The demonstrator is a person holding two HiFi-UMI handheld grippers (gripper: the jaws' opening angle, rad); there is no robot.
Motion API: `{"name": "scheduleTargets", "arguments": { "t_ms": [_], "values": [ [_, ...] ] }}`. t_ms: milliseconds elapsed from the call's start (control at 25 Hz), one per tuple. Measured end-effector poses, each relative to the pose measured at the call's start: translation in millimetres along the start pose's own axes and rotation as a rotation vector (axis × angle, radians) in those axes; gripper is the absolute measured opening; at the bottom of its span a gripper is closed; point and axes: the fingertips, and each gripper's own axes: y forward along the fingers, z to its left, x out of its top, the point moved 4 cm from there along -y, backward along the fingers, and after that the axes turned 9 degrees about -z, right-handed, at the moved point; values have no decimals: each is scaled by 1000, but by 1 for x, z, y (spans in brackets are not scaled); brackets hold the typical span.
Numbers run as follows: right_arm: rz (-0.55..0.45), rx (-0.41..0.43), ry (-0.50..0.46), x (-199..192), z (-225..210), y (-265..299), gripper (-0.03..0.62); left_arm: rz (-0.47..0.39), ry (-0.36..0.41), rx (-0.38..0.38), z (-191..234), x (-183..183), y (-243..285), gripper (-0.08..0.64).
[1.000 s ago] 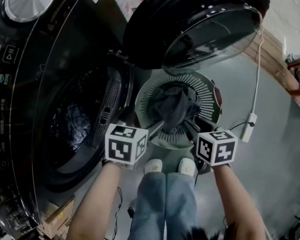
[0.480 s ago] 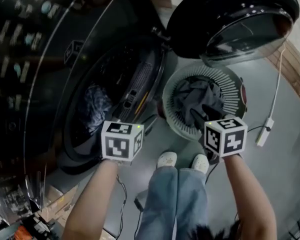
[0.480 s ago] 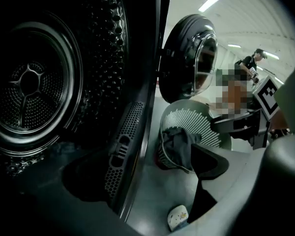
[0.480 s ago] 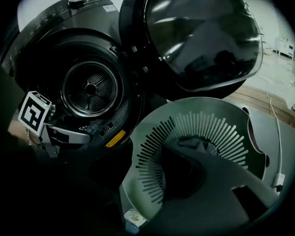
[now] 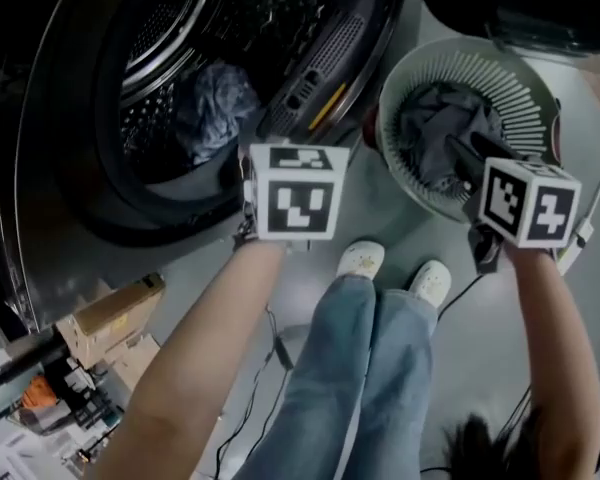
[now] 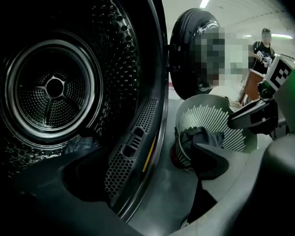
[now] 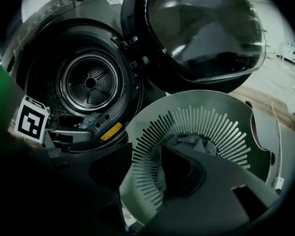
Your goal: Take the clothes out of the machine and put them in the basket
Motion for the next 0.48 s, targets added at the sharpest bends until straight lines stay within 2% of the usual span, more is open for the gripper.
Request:
{"name": "scheduleTargets", "arguments": {
  "t_ms": [160, 320, 400, 480],
  "values": [
    [44, -24, -19, -4, 0, -4, 186, 27, 12, 135, 28, -2, -6, 514],
    [45, -1, -76, 7, 3, -5, 186, 146, -18, 303, 73, -9, -3, 514],
    [44, 9, -85, 11, 6, -5, 186, 193, -21, 357, 90, -9, -1, 514],
    [50, 17, -104, 13, 11, 1, 186, 233, 12, 392, 106, -12, 6, 514]
  ]
}}
